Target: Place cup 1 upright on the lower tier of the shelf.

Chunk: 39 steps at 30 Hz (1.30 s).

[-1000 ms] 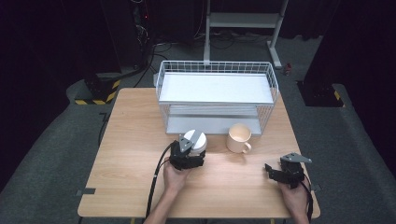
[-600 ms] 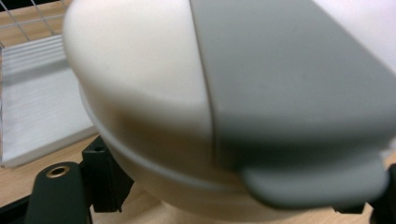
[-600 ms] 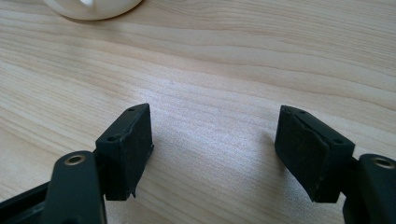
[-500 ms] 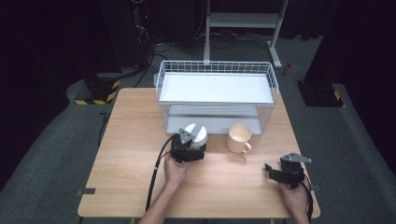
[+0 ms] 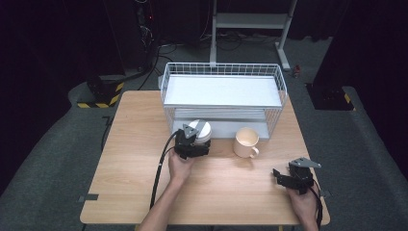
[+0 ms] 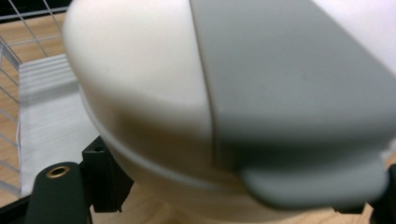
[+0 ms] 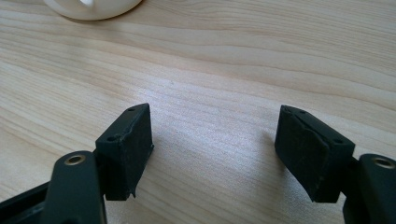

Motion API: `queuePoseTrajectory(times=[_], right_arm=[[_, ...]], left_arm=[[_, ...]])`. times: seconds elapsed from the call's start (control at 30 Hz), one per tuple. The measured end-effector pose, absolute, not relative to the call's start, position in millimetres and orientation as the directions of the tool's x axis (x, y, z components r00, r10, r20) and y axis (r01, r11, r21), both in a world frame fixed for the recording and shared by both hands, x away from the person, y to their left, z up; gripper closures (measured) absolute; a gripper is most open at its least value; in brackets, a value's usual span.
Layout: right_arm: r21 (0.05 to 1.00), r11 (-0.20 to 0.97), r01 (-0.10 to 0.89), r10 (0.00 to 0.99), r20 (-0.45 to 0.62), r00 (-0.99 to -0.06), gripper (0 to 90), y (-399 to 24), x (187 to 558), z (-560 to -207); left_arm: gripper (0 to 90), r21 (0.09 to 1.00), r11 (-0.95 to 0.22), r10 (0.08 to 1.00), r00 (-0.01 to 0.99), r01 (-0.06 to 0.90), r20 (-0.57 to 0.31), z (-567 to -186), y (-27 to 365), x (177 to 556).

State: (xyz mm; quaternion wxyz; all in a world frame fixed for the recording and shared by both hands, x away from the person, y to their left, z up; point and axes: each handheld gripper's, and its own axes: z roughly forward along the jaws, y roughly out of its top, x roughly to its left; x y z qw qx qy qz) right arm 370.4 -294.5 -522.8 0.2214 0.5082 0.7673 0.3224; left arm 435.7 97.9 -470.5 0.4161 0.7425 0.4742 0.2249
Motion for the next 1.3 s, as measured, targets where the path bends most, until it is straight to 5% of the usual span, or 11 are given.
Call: queuePoseTrajectory(times=[0.53, 1.3], right_arm=[[0.72, 0.276, 0.637, 0.923, -0.013, -0.385, 27.8, -294.5, 370.3, -522.8], [0.72, 0.276, 0.637, 0.923, -0.013, -0.385, 27.9, -294.5, 370.3, -522.8]], left_arm=[[19.3, 0.817, -0.25, 0.91, 0.413, 0.52, 0.015, -468.3, 98.3, 461.1], [19.3, 0.815, -0.217, 0.927, 0.375, 0.537, 0.0, -480.9, 103.4, 483.0]])
